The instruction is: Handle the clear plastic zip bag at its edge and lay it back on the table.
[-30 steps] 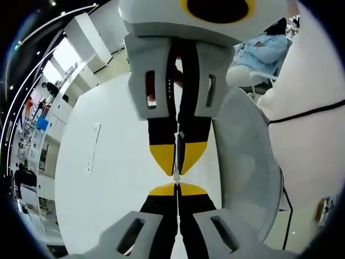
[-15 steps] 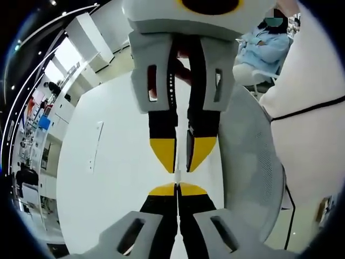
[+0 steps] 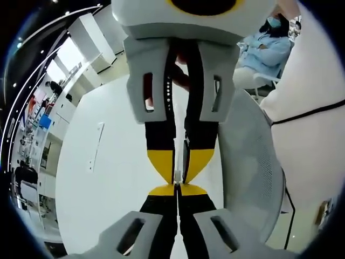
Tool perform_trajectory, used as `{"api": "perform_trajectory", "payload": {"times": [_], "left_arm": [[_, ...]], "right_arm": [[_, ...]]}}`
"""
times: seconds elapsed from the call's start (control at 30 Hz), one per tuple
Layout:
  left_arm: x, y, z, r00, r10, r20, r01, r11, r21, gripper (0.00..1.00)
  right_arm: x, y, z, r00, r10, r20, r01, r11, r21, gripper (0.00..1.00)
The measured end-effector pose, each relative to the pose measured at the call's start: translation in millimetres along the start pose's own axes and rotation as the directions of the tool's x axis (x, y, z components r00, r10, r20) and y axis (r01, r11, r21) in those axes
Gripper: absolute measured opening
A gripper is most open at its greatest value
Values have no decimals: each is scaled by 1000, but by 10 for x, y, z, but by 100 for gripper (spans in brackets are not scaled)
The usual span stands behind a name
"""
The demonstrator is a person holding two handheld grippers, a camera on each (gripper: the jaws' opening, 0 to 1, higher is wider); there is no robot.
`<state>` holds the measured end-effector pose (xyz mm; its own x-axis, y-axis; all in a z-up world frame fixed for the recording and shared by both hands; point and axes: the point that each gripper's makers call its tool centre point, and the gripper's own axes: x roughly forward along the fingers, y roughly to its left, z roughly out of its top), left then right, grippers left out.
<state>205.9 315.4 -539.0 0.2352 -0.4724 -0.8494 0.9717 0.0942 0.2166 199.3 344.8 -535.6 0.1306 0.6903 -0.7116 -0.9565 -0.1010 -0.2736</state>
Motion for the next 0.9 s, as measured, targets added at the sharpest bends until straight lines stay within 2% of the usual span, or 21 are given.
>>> {"api": "perform_trajectory", "payload": {"times": [0.37,0.53,0.9], "left_arm": [[13,-16,24,1000,-6,7,6,1000,0,0],[-3,-9,-11,1000,-6,4,6,1000,5,0],[-27,-12,23,1000,-7,28,7,1000,-3,0]], "right_arm": [[-30,-7,-16,1000,6,-25,-7,999,-46,0],[-45,-11,-66,998,1,-56,-3,999,-47,0],[-99,-23,-160,997,-1,-75,-2,999,-45,0]]}}
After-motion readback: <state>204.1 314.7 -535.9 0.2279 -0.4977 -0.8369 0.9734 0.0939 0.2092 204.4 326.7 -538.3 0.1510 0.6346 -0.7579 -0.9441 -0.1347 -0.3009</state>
